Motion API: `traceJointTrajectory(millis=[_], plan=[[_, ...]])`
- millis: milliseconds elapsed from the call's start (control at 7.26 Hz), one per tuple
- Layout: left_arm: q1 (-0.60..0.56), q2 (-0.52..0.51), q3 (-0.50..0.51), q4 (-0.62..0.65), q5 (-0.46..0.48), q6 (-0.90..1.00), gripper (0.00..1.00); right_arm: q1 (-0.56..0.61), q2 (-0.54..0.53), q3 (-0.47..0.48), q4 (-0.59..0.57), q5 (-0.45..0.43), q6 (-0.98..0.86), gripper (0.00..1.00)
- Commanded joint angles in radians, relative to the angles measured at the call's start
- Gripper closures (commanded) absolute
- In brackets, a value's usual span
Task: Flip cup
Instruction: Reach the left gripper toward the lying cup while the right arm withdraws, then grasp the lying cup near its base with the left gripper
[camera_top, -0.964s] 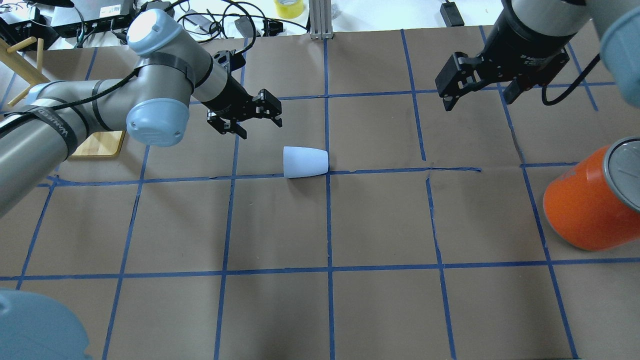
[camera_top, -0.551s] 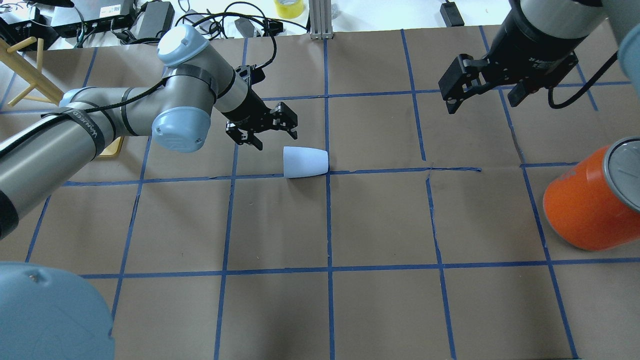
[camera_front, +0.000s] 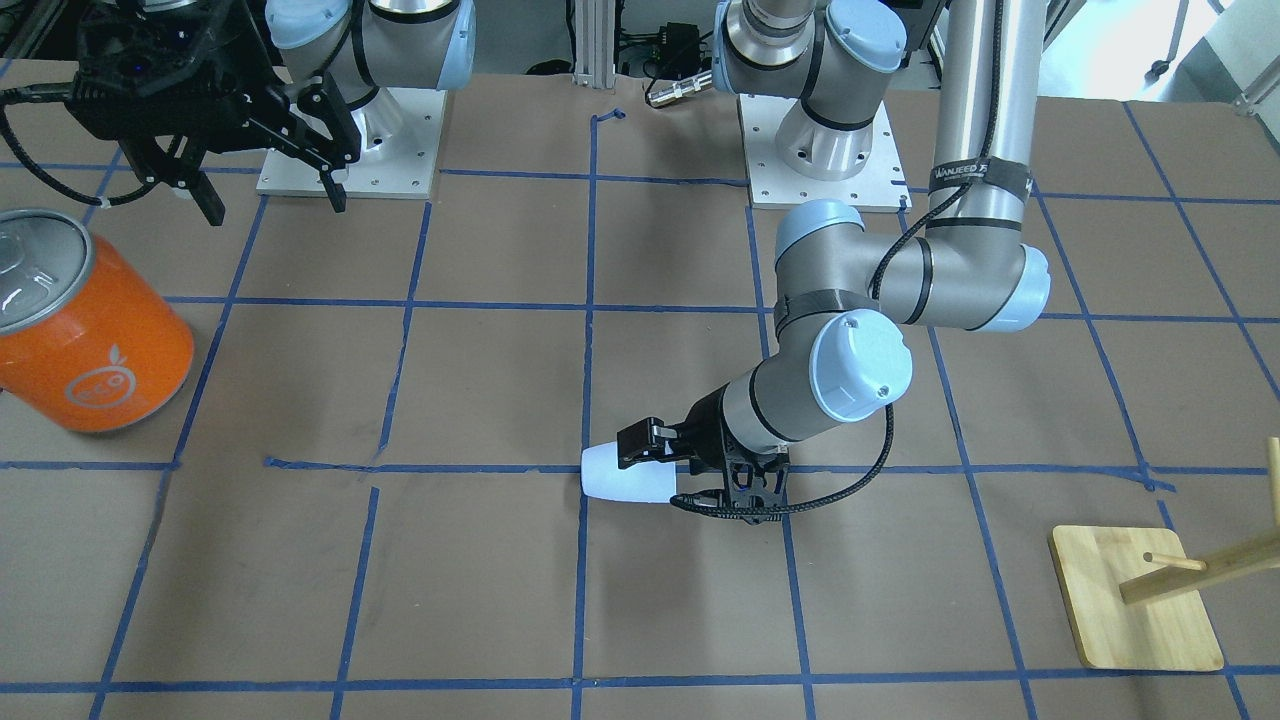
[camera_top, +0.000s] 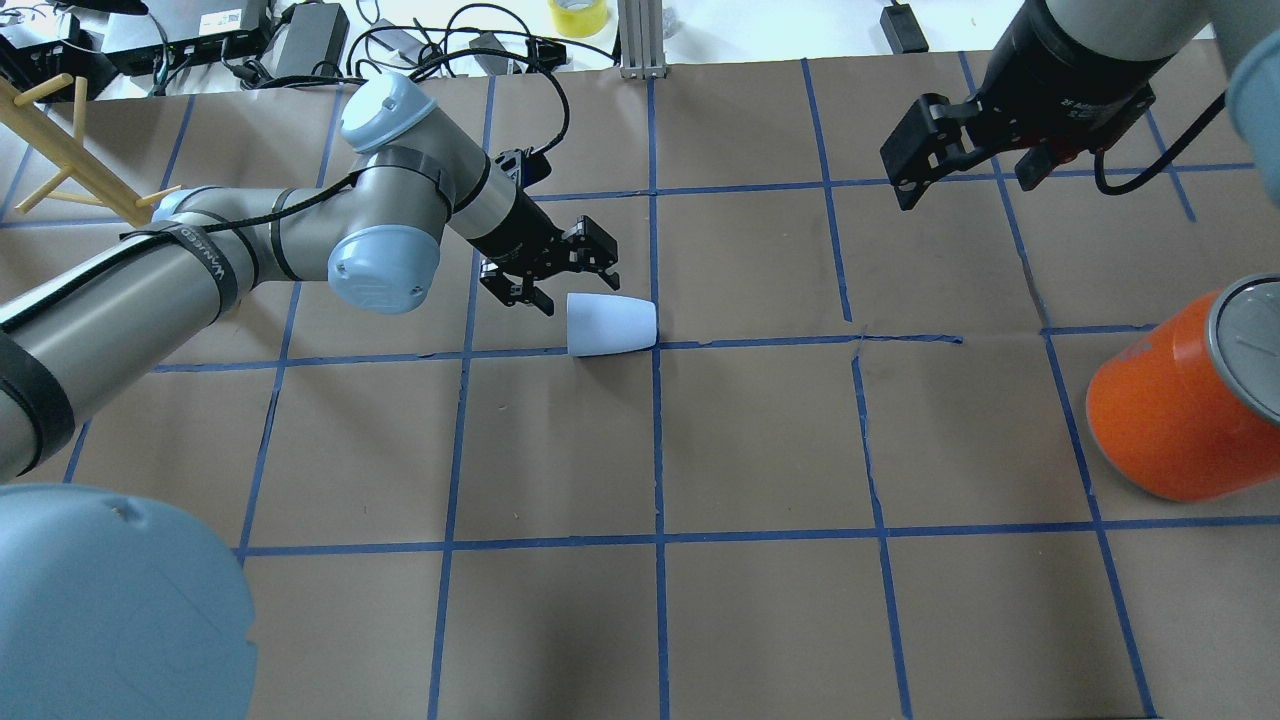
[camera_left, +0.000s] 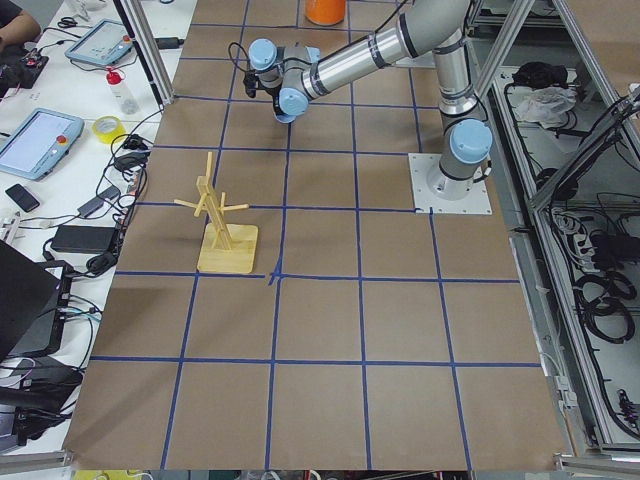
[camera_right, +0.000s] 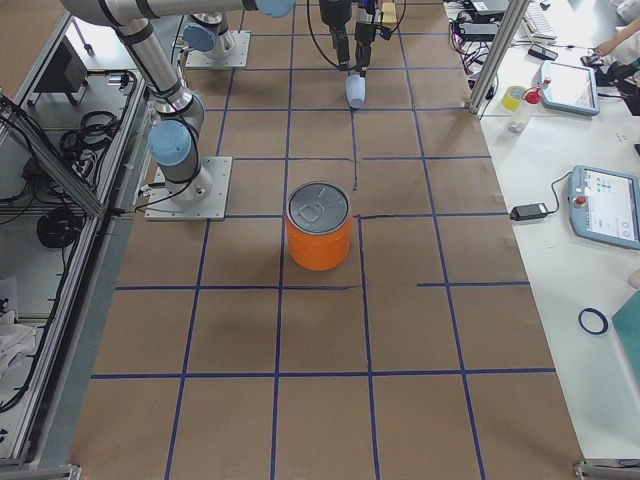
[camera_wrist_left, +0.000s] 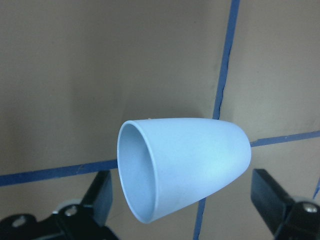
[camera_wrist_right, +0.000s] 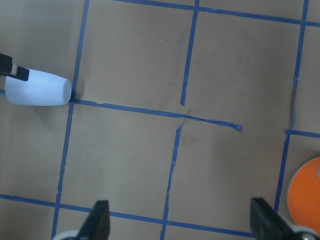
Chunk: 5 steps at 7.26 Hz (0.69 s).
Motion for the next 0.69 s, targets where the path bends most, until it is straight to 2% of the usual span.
traceJointTrajectory(millis=[0,138,275,413,551], plan=[[-0.017,-0.017,0.0,-0.001,-0.005,-0.003,0.0,-0.001,0.037,-0.001,-0.016,0.001,-0.024,0.0],[-0.019,-0.026,0.0,0.001,-0.005,-0.003,0.0,-0.001,0.077,-0.016,-0.015,-0.003,-0.021,0.0],[-0.019,-0.028,0.0,0.002,-0.007,-0.016,0.13,-0.001,0.088,-0.03,-0.018,-0.002,-0.019,0.0],[-0.019,-0.029,0.006,0.014,-0.007,-0.045,0.62,-0.001,0.098,-0.038,-0.029,0.003,-0.013,0.0],[-0.019,-0.029,0.009,0.025,-0.008,-0.058,0.9,0.001,0.115,-0.038,-0.064,0.003,-0.017,0.0]])
